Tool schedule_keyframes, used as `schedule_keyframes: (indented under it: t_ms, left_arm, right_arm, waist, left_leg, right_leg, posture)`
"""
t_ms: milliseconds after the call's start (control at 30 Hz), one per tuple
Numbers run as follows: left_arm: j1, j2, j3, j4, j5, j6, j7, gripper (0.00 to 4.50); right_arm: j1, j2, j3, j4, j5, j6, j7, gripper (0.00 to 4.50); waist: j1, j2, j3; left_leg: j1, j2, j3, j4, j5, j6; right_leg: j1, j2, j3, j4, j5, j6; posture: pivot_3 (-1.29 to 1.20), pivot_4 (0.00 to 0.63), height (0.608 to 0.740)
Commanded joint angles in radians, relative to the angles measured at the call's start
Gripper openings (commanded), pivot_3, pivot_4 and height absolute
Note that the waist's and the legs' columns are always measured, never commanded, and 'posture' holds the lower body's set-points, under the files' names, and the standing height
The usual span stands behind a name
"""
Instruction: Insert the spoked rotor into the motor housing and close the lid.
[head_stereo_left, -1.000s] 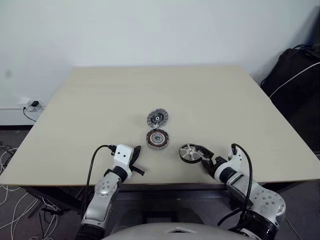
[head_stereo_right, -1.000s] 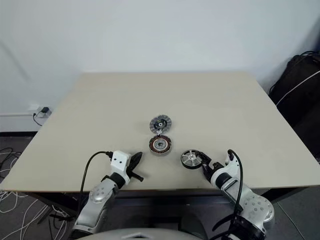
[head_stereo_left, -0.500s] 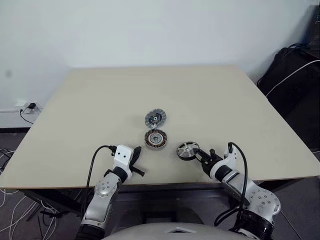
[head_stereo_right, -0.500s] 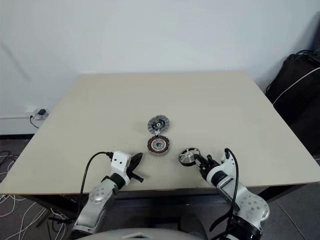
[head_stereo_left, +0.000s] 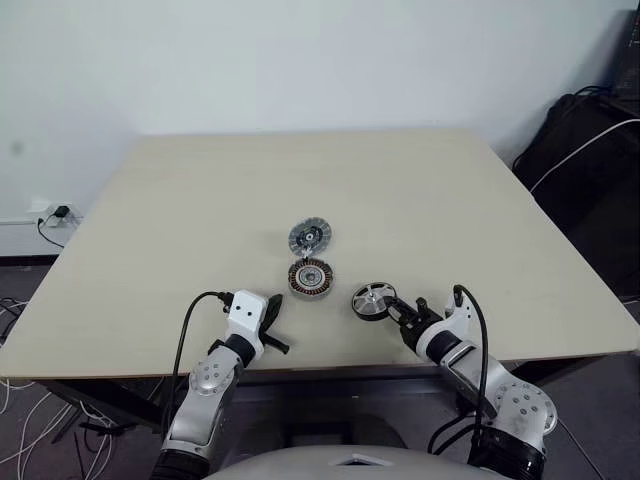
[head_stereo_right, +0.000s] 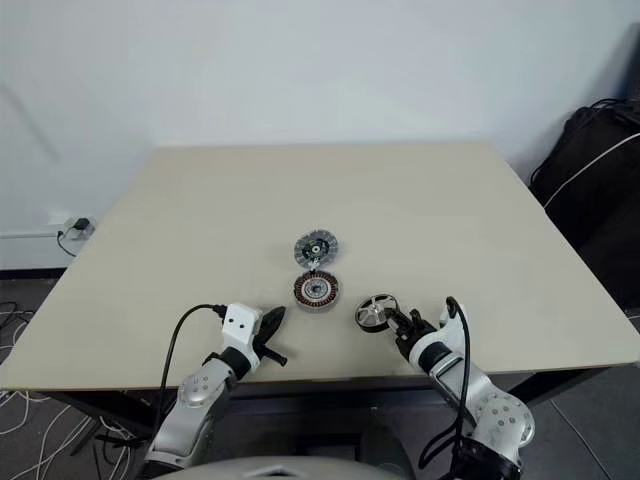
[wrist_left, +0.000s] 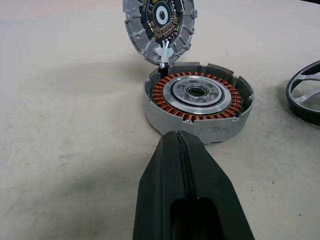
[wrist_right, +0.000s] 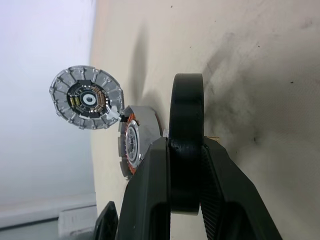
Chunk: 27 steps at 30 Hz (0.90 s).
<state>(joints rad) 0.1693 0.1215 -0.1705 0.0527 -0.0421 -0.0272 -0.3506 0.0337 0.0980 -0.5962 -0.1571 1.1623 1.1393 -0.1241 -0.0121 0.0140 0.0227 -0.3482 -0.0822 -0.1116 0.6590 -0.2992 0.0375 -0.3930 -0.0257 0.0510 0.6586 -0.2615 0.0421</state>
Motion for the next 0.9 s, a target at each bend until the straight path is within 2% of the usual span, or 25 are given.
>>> schedule_keyframes:
  t_ms: [33, 500, 900]
  left_arm:
    - [-0.017, 0.001, -0.003, -0.039, -0.004, -0.004, -0.004, 0.00]
    - [-0.001, 0.011, 0.008, -0.063, -0.006, 0.001, 0.002, 0.00]
    - [0.039, 0.024, 0.018, -0.104, -0.004, 0.010, 0.019, 0.00]
  right_arm:
    - [-0.039, 0.045, 0.052, -0.026, 0.073, -0.043, 0.001, 0.43]
    - [-0.166, 0.089, 0.293, 0.103, 0.124, -0.184, 0.034, 0.43]
    - [-0.275, 0.063, 0.416, 0.295, 0.020, -0.273, 0.149, 0.43]
  waist:
    - [0.000, 0.002, 0.002]
    - [0.000, 0.003, 0.003]
    - [0.000, 0.004, 0.003]
  left_leg:
    - [0.000, 0.000, 0.000, 0.000, 0.000, 0.000]
    - [-0.002, 0.000, 0.001, -0.001, 0.000, 0.001]
    - [-0.002, 0.000, 0.001, -0.001, 0.000, 0.001]
  right_leg:
    - [0.000, 0.000, 0.000, 0.000, 0.000, 0.000]
    - [-0.002, 0.000, 0.000, 0.000, 0.002, -0.004]
    - [-0.003, 0.000, 0.001, 0.001, 0.004, -0.006]
  posture:
    - [0.00, 0.000, 0.740]
    - [0.00, 0.000, 0.740]
    - [0.00, 0.000, 0.740]
